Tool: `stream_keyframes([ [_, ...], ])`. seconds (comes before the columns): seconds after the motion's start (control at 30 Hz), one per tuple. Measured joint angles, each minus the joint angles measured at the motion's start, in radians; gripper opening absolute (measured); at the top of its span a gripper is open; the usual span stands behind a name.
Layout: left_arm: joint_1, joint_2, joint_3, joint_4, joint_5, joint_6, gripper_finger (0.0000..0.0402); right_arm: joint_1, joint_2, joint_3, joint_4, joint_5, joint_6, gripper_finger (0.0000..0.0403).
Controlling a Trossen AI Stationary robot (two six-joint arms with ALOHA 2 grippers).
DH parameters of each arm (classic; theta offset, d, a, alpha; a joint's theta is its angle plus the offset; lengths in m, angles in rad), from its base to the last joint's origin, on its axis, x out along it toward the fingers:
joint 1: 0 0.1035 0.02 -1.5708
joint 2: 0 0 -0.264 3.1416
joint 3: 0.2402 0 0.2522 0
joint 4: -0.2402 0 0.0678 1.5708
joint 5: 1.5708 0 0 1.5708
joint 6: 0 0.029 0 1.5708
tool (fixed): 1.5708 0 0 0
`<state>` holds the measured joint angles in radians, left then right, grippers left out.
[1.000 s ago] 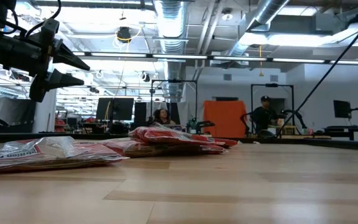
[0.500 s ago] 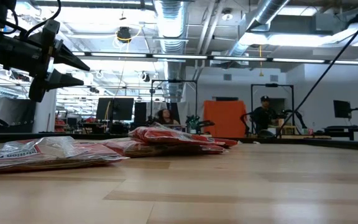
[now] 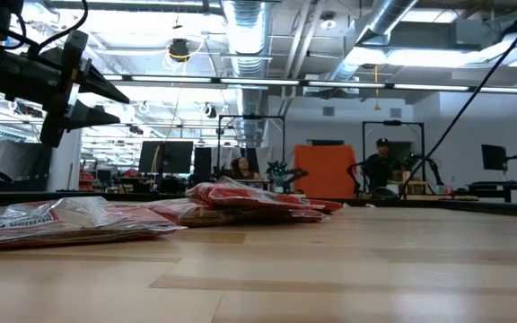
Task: Sort popcorn bags into baskets
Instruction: Put the popcorn bag into the blue bin
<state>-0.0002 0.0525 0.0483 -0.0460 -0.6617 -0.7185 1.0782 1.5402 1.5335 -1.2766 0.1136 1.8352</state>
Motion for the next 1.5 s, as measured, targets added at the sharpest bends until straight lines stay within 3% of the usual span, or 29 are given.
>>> stream_keyframes([
  [0.4, 0.000, 0.000, 0.000, 0.000, -0.006, 0.000, 0.0187, -0.043, 0.003, -0.001, -0.297, -0.110, 0.102, 0.0003],
  [0.97, 0.000, 0.000, 0.000, 0.000, -0.006, 0.007, 0.0187, -0.147, 0.002, -0.118, -0.295, -0.270, 0.015, 0.0028],
  [1.5, 0.000, 0.000, 0.000, 0.000, -0.007, 0.008, 0.0187, -0.187, 0.002, -0.198, -0.292, -0.319, 0.029, 0.0124],
])
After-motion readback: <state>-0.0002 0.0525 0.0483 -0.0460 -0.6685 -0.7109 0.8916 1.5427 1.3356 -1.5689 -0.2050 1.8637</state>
